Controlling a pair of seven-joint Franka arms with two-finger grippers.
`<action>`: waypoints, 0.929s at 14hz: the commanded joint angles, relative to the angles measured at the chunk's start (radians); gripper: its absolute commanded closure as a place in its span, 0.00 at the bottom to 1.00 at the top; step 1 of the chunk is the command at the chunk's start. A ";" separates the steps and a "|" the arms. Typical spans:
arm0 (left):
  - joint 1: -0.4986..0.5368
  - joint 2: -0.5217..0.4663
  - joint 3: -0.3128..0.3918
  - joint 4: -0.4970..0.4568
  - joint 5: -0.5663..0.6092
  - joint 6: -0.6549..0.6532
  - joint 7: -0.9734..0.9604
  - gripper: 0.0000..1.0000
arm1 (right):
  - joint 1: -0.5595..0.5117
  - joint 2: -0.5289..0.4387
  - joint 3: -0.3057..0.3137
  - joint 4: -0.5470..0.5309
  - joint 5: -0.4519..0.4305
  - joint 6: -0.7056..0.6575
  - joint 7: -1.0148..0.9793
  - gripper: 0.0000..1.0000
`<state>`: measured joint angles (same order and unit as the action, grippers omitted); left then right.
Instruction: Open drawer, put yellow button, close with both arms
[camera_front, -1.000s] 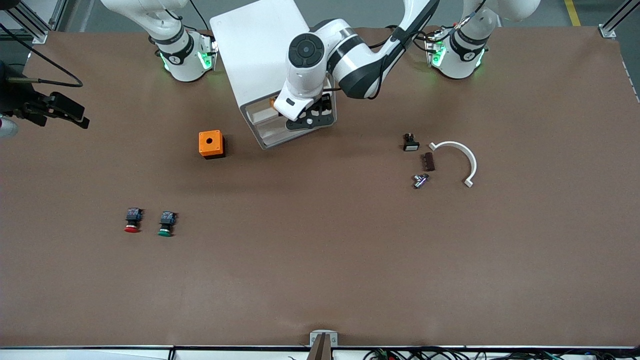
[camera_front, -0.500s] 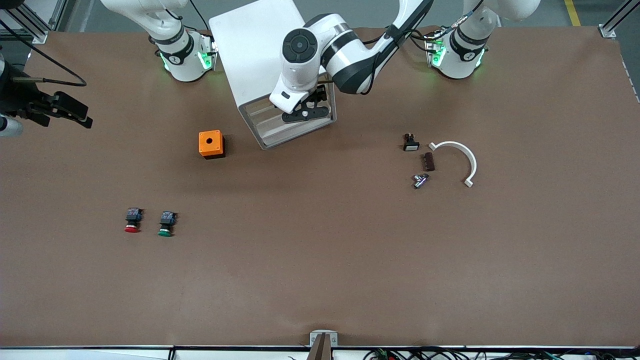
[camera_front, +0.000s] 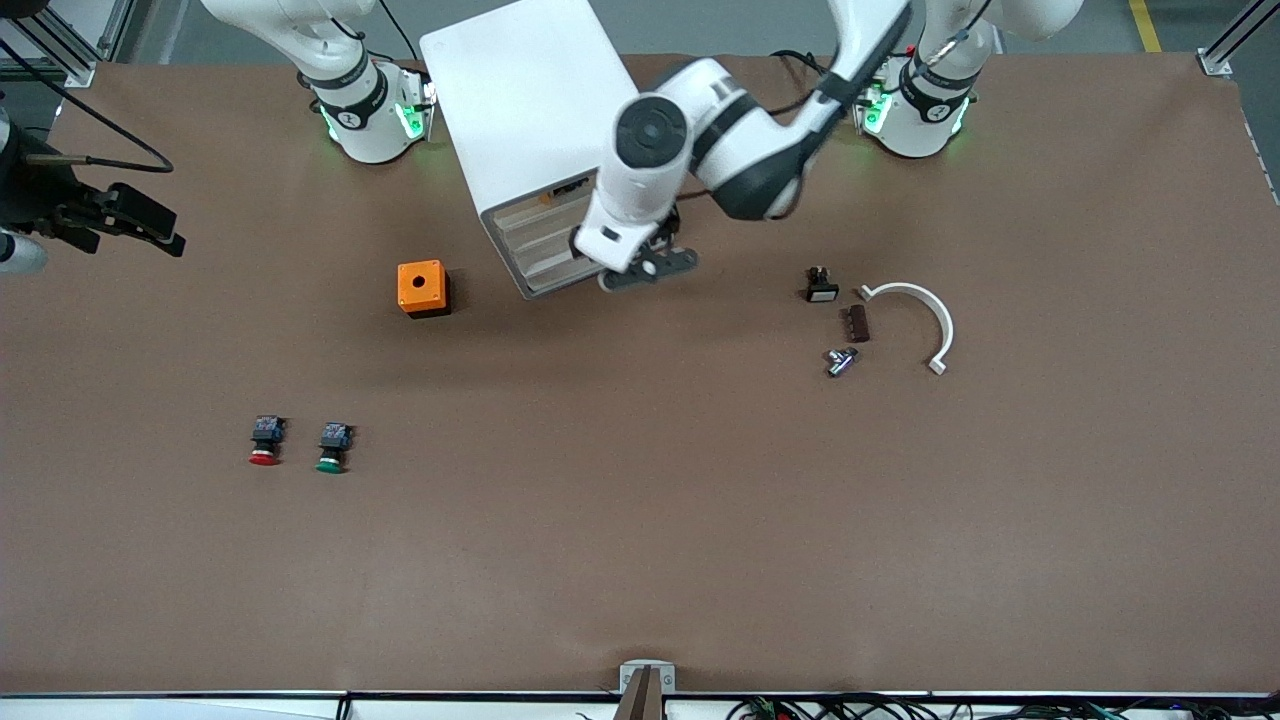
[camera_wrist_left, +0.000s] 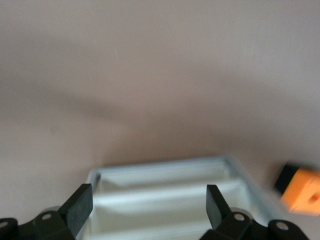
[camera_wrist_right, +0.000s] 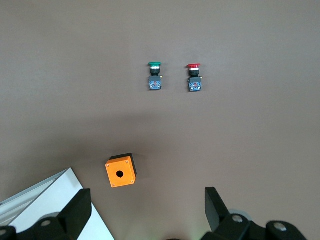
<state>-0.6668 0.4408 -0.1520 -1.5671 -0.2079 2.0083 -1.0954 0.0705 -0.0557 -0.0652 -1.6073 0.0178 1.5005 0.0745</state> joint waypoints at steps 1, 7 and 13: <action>0.136 -0.047 -0.011 0.021 0.046 -0.022 0.005 0.00 | 0.002 0.000 0.001 0.010 -0.015 -0.002 -0.005 0.00; 0.352 -0.070 -0.012 0.061 0.176 -0.036 0.020 0.00 | 0.002 0.000 0.001 0.013 -0.016 -0.002 -0.005 0.00; 0.482 -0.174 -0.012 0.093 0.208 -0.083 0.138 0.00 | 0.002 0.000 0.001 0.020 -0.016 -0.002 -0.005 0.00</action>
<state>-0.2276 0.3082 -0.1531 -1.4658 -0.0182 1.9544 -1.0090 0.0710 -0.0555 -0.0649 -1.6027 0.0173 1.5016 0.0745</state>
